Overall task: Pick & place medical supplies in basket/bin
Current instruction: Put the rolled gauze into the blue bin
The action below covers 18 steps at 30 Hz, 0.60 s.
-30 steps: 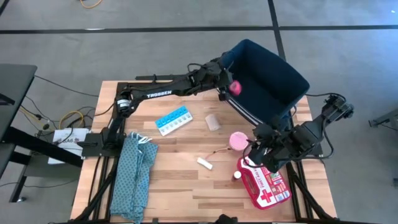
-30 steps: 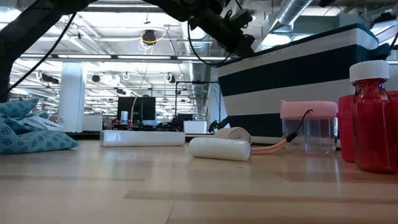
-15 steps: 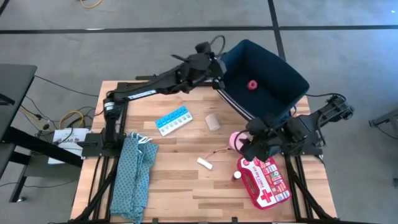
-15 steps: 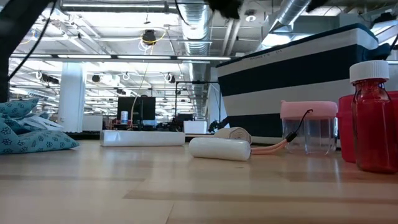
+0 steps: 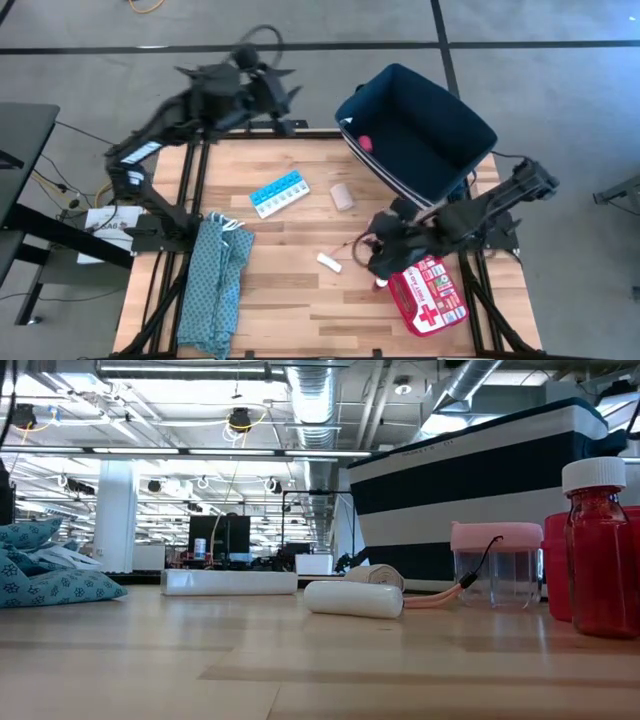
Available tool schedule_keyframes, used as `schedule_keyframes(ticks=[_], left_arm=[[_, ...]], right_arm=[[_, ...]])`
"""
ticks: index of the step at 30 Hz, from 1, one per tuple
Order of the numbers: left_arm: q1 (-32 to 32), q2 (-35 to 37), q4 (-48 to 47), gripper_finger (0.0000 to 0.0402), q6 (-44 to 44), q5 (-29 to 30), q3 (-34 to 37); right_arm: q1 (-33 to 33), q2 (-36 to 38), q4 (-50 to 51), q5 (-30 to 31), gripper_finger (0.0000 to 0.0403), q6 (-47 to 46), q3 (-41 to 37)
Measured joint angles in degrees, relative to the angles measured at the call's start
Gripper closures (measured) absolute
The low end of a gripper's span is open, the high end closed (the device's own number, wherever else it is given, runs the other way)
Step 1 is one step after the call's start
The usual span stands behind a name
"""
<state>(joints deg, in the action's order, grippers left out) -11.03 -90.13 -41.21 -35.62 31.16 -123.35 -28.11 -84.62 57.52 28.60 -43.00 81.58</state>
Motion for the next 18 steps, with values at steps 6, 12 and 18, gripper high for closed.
schedule_keyframes(ticks=[6, 12, 18], left_arm=[[-0.5, 5.1, -9.3, 0.0256, 6.2, -0.8, 0.0], [-0.5, 7.1, -20.0, 0.0256, 12.3, -0.9, 0.0], [-0.5, 7.4, -31.1, 0.0256, 20.1, -2.2, 0.1]], right_arm=[[1.7, -8.5, -5.6, -5.6, 0.0244, 0.1, 0.0], [2.5, -16.2, -23.2, -6.7, 0.0207, 2.9, 0.0], [2.9, -22.5, -27.5, -10.3, 0.0184, 1.9, 0.0]])
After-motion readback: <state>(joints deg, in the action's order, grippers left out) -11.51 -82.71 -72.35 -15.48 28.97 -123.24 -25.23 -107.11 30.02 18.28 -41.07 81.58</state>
